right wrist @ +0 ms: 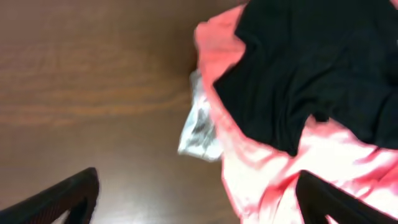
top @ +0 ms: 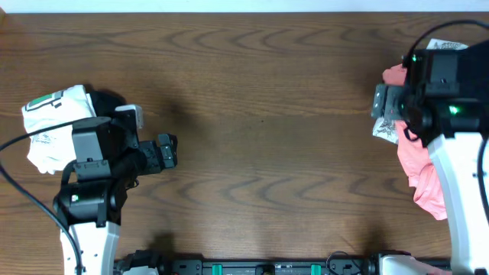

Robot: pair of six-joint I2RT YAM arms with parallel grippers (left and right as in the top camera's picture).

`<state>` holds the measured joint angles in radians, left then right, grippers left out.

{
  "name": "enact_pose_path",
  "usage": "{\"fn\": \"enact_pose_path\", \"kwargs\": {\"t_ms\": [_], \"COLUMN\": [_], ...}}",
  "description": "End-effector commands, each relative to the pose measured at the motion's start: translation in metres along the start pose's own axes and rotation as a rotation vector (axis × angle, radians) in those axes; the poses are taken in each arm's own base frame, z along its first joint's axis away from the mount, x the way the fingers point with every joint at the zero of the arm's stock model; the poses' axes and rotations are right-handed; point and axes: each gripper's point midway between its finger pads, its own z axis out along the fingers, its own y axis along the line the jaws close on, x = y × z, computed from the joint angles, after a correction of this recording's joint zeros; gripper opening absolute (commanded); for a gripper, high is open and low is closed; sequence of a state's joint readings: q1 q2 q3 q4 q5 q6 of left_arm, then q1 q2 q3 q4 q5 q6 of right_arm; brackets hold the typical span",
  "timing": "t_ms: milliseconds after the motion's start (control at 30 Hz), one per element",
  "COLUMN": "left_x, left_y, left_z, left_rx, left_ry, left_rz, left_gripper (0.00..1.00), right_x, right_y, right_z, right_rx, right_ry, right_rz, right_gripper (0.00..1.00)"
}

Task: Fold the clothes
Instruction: 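Reach the right gripper to the black garment on the right pile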

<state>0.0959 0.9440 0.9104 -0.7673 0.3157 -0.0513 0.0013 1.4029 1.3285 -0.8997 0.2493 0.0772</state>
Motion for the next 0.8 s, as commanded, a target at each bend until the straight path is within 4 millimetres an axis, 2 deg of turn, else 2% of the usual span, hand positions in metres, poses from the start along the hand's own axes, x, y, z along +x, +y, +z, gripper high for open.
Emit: {"fn": "enact_pose_path", "kwargs": {"t_ms": [0, 67, 200, 367, 533, 667, 767], "left_x": [-0.005, -0.005, -0.005, -0.006, -0.007, -0.006, -0.006], "left_y": [-0.004, -0.004, -0.004, -0.004, -0.004, -0.004, -0.005], "left_z": [-0.003, -0.002, -0.002, -0.002, -0.002, -0.002, -0.002], "left_rx": [0.016, 0.016, 0.015, 0.015, 0.016, 0.016, 0.016], "left_ry": [-0.004, -0.004, -0.004, -0.007, -0.010, -0.010, -0.010], "left_rz": [0.020, 0.020, 0.021, 0.022, 0.022, 0.022, 0.022], "left_gripper": [0.98, 0.98, 0.98, 0.98, 0.98, 0.98, 0.98], "right_x": [-0.010, -0.008, 0.009, 0.032, 0.026, 0.021, 0.020], "right_y": [-0.032, -0.043, -0.058, -0.057, -0.053, -0.053, -0.052], "right_z": [0.020, 0.039, 0.076, 0.115, 0.141, 0.155, 0.162], "right_rx": [0.166, 0.209, 0.231, 0.197, 0.201, 0.208, 0.207], "right_ry": [0.004, 0.032, 0.133, 0.254, 0.232, 0.207, 0.202], "right_rz": [0.014, 0.028, 0.050, -0.048, -0.058, -0.050, -0.048], "right_gripper": [0.88, 0.82, 0.83, 0.81, 0.74, 0.69, 0.69]}}
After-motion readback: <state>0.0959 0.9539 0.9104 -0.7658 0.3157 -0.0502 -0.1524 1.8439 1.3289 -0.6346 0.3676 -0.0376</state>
